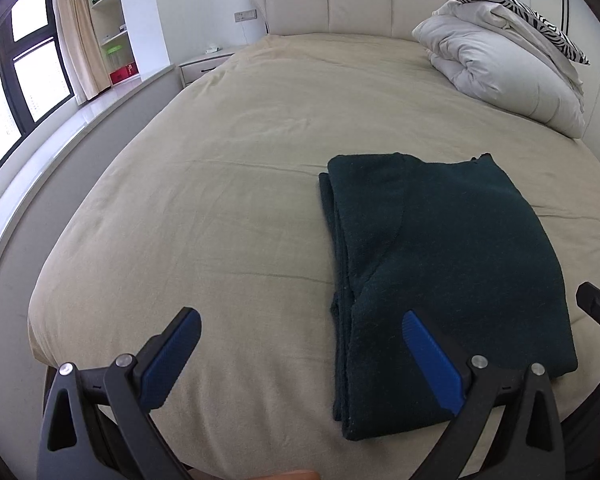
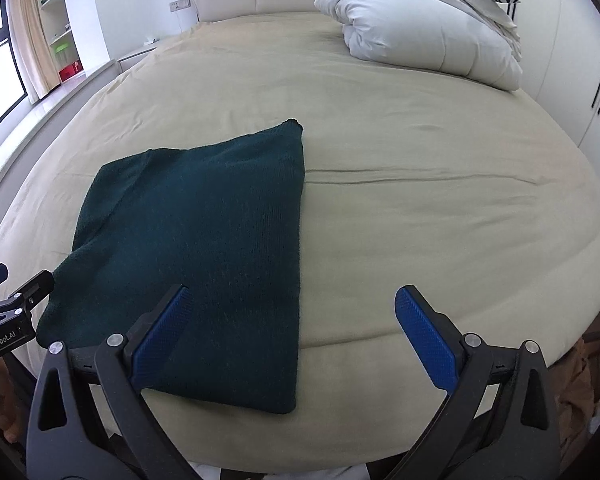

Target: Fold small clothes

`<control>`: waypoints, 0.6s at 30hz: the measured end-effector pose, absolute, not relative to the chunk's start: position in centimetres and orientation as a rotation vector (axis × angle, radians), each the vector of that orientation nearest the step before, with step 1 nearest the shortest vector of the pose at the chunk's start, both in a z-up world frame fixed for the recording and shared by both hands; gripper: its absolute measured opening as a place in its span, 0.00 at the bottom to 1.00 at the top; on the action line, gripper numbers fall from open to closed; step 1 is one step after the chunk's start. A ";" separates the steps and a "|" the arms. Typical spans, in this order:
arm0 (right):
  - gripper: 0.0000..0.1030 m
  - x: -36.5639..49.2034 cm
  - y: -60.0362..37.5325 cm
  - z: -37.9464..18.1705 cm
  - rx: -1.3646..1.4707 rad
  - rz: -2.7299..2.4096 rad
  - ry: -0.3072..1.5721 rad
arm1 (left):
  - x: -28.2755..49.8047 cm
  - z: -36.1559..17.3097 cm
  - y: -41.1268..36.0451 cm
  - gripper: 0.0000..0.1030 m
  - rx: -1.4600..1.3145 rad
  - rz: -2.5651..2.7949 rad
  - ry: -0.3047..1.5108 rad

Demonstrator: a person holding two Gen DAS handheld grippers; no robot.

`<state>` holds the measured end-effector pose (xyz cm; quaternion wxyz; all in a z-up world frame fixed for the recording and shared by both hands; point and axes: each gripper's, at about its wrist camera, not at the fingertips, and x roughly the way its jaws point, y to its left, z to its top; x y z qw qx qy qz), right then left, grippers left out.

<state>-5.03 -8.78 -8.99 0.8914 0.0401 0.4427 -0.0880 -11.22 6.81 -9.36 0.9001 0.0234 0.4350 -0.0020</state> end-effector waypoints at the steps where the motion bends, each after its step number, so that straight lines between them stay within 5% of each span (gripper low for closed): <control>1: 1.00 -5.0 -8.7 -9.0 0.080 -0.183 0.919 | -11.2 -9.4 6.9 1.00 0.048 -0.004 0.900; 18: 1.00 -5.3 -8.5 -8.9 0.078 -0.178 0.925 | -11.1 -9.3 7.1 1.00 0.050 -0.002 0.899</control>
